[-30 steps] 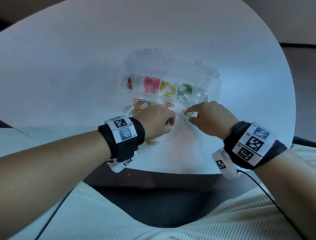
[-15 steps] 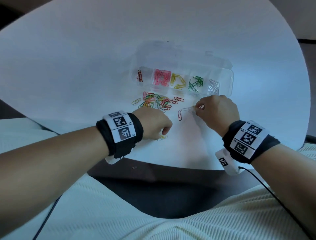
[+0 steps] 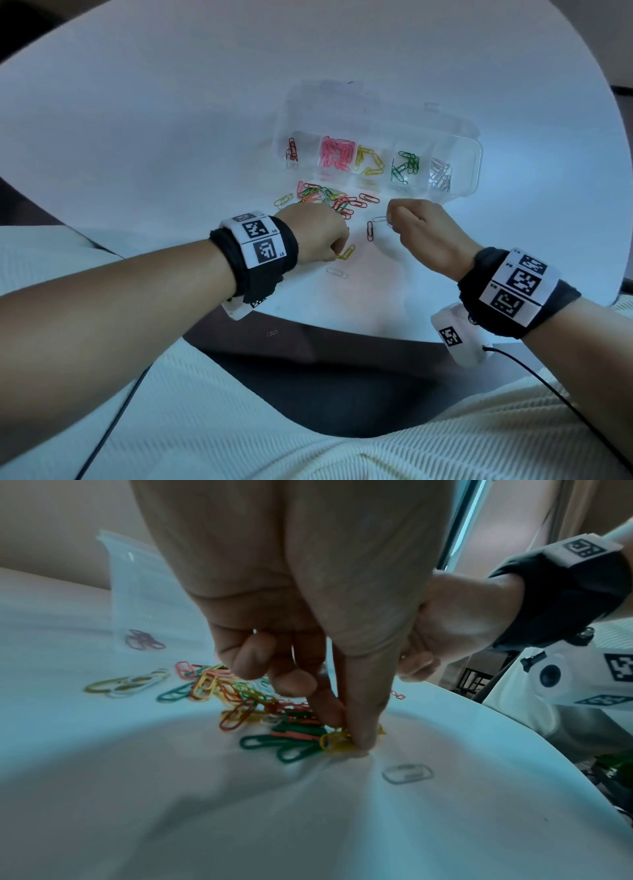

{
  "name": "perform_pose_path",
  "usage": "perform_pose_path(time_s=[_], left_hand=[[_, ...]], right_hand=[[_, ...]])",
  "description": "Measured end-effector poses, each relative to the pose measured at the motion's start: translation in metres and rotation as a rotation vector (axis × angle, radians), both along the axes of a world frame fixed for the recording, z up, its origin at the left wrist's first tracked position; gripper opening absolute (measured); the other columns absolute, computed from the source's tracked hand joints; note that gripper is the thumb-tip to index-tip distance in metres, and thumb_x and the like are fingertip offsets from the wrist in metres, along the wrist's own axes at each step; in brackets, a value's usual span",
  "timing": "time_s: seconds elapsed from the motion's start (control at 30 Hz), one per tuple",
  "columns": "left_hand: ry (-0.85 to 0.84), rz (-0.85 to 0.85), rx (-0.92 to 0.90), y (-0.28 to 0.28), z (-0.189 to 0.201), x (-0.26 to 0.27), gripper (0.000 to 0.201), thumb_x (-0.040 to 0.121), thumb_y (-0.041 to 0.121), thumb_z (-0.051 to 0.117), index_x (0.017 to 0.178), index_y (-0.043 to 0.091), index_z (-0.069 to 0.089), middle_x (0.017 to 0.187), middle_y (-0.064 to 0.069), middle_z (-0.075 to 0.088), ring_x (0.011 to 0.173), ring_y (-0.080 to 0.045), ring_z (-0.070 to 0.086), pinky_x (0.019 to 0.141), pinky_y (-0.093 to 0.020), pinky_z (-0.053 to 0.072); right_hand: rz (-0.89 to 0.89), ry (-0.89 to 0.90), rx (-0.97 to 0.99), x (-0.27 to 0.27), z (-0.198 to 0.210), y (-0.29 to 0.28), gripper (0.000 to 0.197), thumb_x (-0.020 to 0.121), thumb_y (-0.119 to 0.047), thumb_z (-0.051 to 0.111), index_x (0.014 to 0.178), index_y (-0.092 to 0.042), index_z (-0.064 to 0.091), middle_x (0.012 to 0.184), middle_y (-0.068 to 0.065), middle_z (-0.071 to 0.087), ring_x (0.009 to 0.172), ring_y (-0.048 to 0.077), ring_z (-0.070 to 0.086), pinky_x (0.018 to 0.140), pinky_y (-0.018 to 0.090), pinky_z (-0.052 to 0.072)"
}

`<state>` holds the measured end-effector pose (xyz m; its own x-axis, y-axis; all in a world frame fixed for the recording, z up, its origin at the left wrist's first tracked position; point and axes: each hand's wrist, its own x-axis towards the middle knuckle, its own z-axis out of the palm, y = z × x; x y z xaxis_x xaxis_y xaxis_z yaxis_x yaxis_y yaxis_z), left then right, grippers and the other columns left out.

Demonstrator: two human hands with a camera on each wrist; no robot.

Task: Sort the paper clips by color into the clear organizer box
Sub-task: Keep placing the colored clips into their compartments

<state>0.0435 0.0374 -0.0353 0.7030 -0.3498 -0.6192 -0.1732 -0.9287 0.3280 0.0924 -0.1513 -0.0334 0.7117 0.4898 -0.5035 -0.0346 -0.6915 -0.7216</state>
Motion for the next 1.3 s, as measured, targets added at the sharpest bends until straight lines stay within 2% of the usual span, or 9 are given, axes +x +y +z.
perform_pose_path(time_s=[0.27,0.43,0.57,0.67,0.8,1.03,1.13,1.23,1.3], left_hand=[[-0.027,0.109,-0.112,0.000,0.004,0.000,0.015,0.087,0.031,0.064,0.099,0.025,0.071,0.088,0.009,0.060,0.085,-0.014,0.057,0.071,-0.029,0.046],[-0.044,0.158,-0.158,-0.004,0.012,-0.002,0.016,0.088,0.026,0.064,0.102,0.019,0.071,0.085,0.008,0.059,0.081,-0.012,0.053,0.067,-0.023,0.036],[-0.030,0.275,-0.240,-0.001,0.029,-0.003,0.023,0.088,0.022,0.064,0.110,0.021,0.069,0.079,0.012,0.057,0.081,-0.015,0.060,0.071,-0.025,0.046],[-0.076,0.441,-0.353,0.007,0.050,-0.005,0.027,0.086,0.019,0.064,0.111,0.027,0.070,0.081,0.010,0.061,0.073,-0.008,0.059,0.068,-0.018,0.046],[-0.077,0.645,-0.487,0.019,0.082,-0.007,0.019,0.081,0.012,0.062,0.089,0.024,0.074,0.062,0.006,0.066,0.062,-0.007,0.065,0.070,-0.023,0.053],[-0.151,0.723,-0.369,0.036,0.096,-0.010,0.017,0.083,0.019,0.060,0.074,0.013,0.073,0.065,0.002,0.068,0.048,0.000,0.051,0.049,-0.011,0.043],[-0.114,0.696,-0.325,0.039,0.089,-0.010,0.027,0.087,0.015,0.049,0.070,0.007,0.070,0.060,0.002,0.063,0.049,-0.006,0.050,0.049,-0.019,0.040],[-0.100,0.561,-0.180,0.037,0.078,-0.001,0.029,0.084,0.004,0.040,0.056,0.006,0.047,0.057,-0.007,0.046,0.054,-0.024,0.034,0.050,-0.030,0.028],[-0.108,0.540,-0.128,0.038,0.071,0.008,0.030,0.081,0.001,0.038,0.054,0.011,0.029,0.056,-0.007,0.029,0.056,-0.023,0.024,0.050,-0.031,0.021]], right_hand=[[0.119,0.090,-0.088,-0.003,0.010,-0.001,0.038,0.098,-0.031,0.053,0.063,-0.014,0.051,0.051,-0.006,0.054,0.039,0.009,0.048,0.045,0.023,0.042],[0.116,0.056,-0.094,-0.004,0.033,-0.003,0.029,0.095,-0.029,0.060,0.075,-0.008,0.064,0.065,-0.003,0.069,0.052,0.012,0.064,0.054,0.022,0.053],[-0.060,0.095,0.072,-0.001,0.065,-0.009,0.026,0.093,-0.022,0.063,0.079,-0.001,0.069,0.077,0.010,0.073,0.062,0.021,0.070,0.063,0.032,0.060],[-0.203,0.157,0.243,-0.004,0.083,-0.011,0.020,0.092,-0.015,0.064,0.082,0.001,0.071,0.078,0.014,0.072,0.061,0.022,0.068,0.061,0.033,0.059],[-0.282,0.252,0.334,-0.014,0.080,-0.006,0.014,0.092,-0.010,0.063,0.091,0.002,0.071,0.072,0.013,0.069,0.058,0.022,0.067,0.056,0.027,0.057],[-0.219,0.404,0.238,-0.034,0.034,0.018,0.015,0.096,0.000,0.053,0.099,-0.003,0.068,0.077,0.013,0.067,0.061,0.022,0.066,0.059,0.027,0.057],[-0.125,0.325,0.102,-0.036,0.021,0.028,0.025,0.094,0.000,0.047,0.097,-0.011,0.069,0.066,0.005,0.057,0.051,0.020,0.052,0.051,0.029,0.045],[-0.086,0.229,-0.021,-0.036,0.013,0.032,0.025,0.095,-0.008,0.046,0.095,-0.015,0.070,0.055,-0.006,0.041,0.041,0.012,0.032,0.043,0.021,0.028],[-0.011,0.065,-0.096,-0.039,0.011,0.037,0.020,0.097,-0.018,0.051,0.098,-0.021,0.070,0.053,-0.013,0.044,0.035,0.005,0.036,0.040,0.015,0.028]])
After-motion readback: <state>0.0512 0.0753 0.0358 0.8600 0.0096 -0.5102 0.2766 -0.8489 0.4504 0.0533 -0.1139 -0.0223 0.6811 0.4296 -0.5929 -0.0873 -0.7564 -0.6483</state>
